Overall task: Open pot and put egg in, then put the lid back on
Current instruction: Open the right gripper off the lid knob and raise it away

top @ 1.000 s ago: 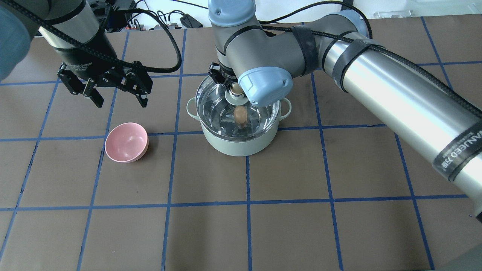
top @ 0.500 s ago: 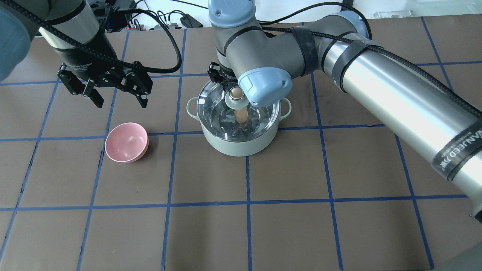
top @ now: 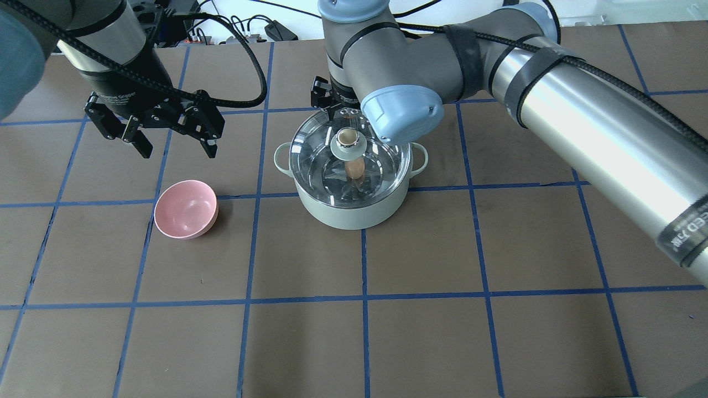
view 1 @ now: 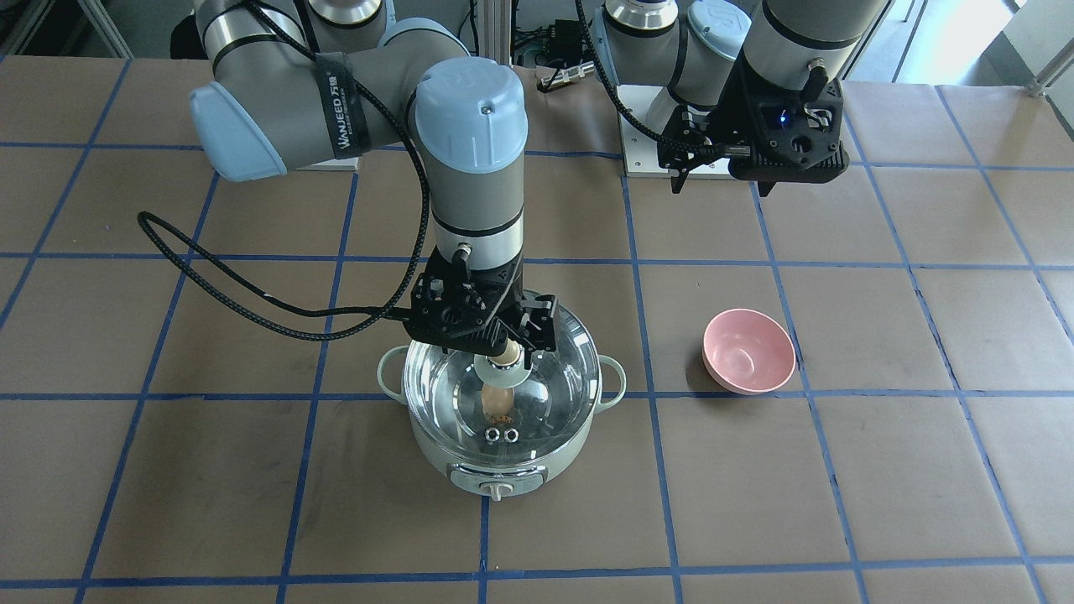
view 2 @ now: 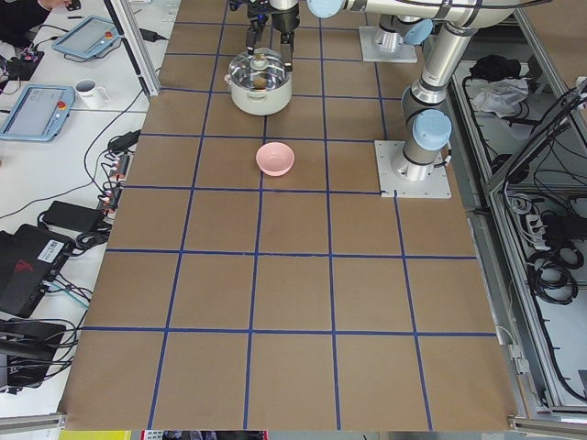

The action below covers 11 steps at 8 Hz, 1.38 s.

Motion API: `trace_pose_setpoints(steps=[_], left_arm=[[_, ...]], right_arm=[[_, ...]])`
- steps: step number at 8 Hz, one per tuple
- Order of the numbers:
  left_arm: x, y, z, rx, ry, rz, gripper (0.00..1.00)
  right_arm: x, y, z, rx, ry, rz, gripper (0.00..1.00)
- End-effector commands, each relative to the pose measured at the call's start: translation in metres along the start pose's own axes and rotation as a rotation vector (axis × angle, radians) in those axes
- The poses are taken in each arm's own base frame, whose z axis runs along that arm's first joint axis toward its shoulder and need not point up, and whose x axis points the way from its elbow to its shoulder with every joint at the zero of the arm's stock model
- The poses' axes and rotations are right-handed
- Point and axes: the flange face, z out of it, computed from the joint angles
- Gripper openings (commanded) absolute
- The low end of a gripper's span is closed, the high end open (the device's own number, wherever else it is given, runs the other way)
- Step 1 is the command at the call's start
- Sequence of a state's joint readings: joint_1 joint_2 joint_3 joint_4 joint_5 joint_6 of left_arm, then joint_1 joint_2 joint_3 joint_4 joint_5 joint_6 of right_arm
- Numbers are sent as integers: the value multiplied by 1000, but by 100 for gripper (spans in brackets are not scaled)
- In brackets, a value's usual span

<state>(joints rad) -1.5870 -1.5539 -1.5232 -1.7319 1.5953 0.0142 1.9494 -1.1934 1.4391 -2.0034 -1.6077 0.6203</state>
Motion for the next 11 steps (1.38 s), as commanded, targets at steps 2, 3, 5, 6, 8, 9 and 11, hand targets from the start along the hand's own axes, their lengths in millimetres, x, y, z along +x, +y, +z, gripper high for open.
trace_pose_setpoints(steps=[2,3,5,6,8,9,11], left_arm=[[0,0,0,0,0,0,100],[0,0,0,0,0,0,100],[0,0,0,0,0,0,100],[0,0,0,0,0,0,100],[0,0,0,0,0,0,100],[0,0,0,0,0,0,100],[0,0,0,0,0,-1,100]], right_arm=[[119,-39,-88,-81,9,-160,100],[154,-34,-122,-107,20,-202,100],[187,-12,-154,-153,36,-265,100],[191,-10,-147,-174,41,-265,100],[194,-9,-142,-189,50,-296,100],[194,-10,-143,-184,37,-327,100],[199,-13,-143,-179,43,-322,100]])
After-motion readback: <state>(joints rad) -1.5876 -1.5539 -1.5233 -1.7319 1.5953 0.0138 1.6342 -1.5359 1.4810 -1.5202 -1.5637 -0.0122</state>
